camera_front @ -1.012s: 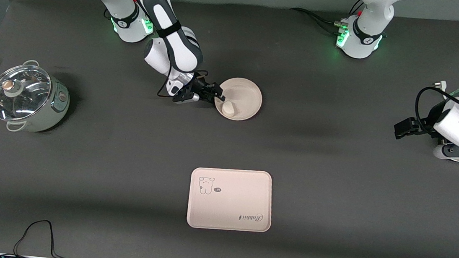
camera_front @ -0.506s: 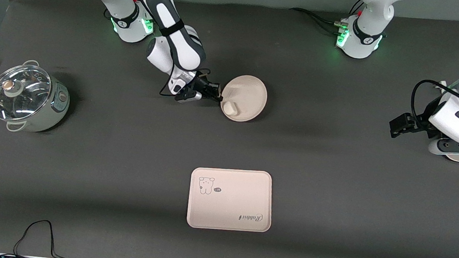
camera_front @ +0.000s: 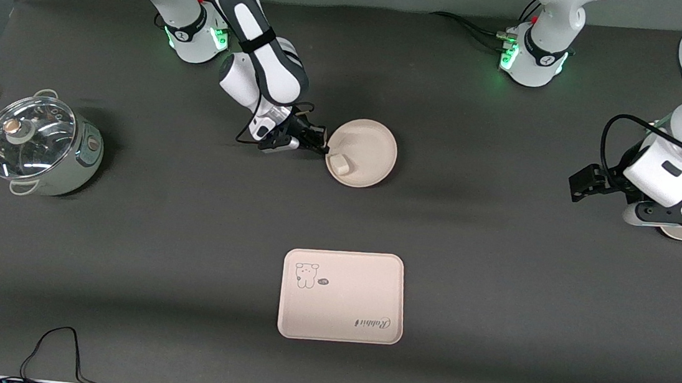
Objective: Place bun in plate and plate on tray
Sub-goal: 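Reach the right gripper to the plate rim and grasp it, then carry the plate with the right gripper over the white tray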
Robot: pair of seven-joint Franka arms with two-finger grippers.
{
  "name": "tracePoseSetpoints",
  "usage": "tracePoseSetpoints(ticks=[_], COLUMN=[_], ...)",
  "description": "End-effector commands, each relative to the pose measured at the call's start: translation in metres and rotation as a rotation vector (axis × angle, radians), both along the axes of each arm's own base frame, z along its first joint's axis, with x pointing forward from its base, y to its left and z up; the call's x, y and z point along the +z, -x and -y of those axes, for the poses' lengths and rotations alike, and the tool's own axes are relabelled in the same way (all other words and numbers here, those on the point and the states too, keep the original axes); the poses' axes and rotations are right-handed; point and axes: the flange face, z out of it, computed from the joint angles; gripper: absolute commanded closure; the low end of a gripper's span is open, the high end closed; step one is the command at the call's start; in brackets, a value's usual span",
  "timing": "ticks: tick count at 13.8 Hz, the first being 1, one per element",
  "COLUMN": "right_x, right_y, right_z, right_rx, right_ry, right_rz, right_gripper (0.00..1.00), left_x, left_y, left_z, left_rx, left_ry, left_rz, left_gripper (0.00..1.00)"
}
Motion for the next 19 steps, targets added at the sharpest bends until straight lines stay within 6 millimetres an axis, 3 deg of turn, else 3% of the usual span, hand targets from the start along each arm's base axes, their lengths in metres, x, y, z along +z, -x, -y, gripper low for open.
tracePoseSetpoints(ticks=[1,7,11,15,19], right_x=[0.017,0.027,0.049,0.078,0.091], right_y=[-0.012,-0.06,-0.103,-0.16,-0.233], right_z=[-0.009,0.005,-0.007,-0.022,-0.027], right_rx=[-0.004,0.054,0.09,0.11,0.13], right_ry=[-0.019,0.006,-0.009,0.023,0.03], right_rz=[0.05,0.11,0.059,-0.003,-0.03], right_gripper=[1.0,1.0,1.0,1.0,1.0], left_x=[0.009,0.008,0.011,0.012,0.005], left_y=[0.005,0.006,0.008,0.009,0.007], left_z=[0.005,0.0,0.003,0.003,0.001], left_rx=[-0.011,-0.011,-0.021,-0.015,-0.014], left_ry=[-0.009,-0.026,-0.028,-0.031,-0.032], left_rz=[0.0,-0.015,-0.01,-0.035,-0.047], left_gripper=[0.0,0.0,0.0,0.0,0.0])
